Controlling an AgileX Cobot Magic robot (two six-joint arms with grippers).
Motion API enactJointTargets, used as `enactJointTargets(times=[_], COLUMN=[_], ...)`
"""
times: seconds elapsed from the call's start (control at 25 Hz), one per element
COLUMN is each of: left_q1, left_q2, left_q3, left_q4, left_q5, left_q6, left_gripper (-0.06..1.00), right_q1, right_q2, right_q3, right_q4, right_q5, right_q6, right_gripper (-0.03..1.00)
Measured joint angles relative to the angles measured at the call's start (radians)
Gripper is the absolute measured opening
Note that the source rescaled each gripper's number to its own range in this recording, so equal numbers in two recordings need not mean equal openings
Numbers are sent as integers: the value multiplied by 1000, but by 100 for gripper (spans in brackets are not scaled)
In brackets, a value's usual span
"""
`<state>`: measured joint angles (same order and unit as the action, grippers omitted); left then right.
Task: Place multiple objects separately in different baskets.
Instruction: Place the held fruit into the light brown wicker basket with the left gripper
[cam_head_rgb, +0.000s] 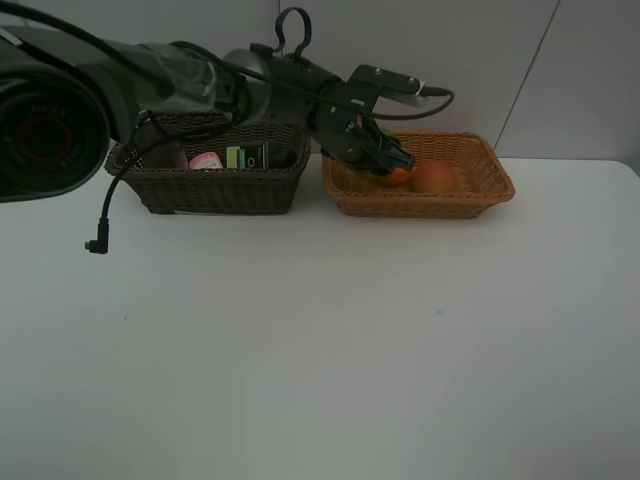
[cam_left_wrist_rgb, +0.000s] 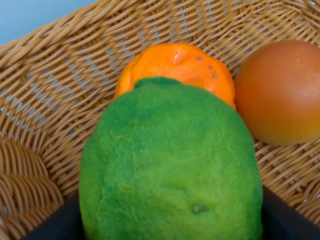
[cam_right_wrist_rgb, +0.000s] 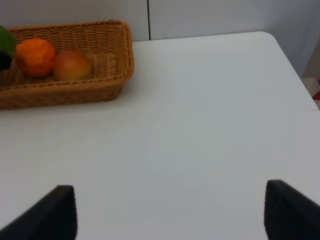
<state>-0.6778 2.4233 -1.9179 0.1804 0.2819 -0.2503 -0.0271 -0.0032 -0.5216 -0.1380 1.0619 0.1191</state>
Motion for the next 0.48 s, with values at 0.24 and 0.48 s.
enactJointTargets(times=[0.24, 0.48], left_q1=[0, 1], left_q2=[-29, -94], left_q3=[0, -2], left_q4=[0, -1], left_q5=[7, 128], left_q6=[0, 0], left_gripper=[92, 94], right_q1=[0, 0], right_q2=[0, 0], right_q3=[0, 0], right_q4=[0, 0], right_q5=[0, 0], right_q6=[0, 0], right_gripper=[70, 70])
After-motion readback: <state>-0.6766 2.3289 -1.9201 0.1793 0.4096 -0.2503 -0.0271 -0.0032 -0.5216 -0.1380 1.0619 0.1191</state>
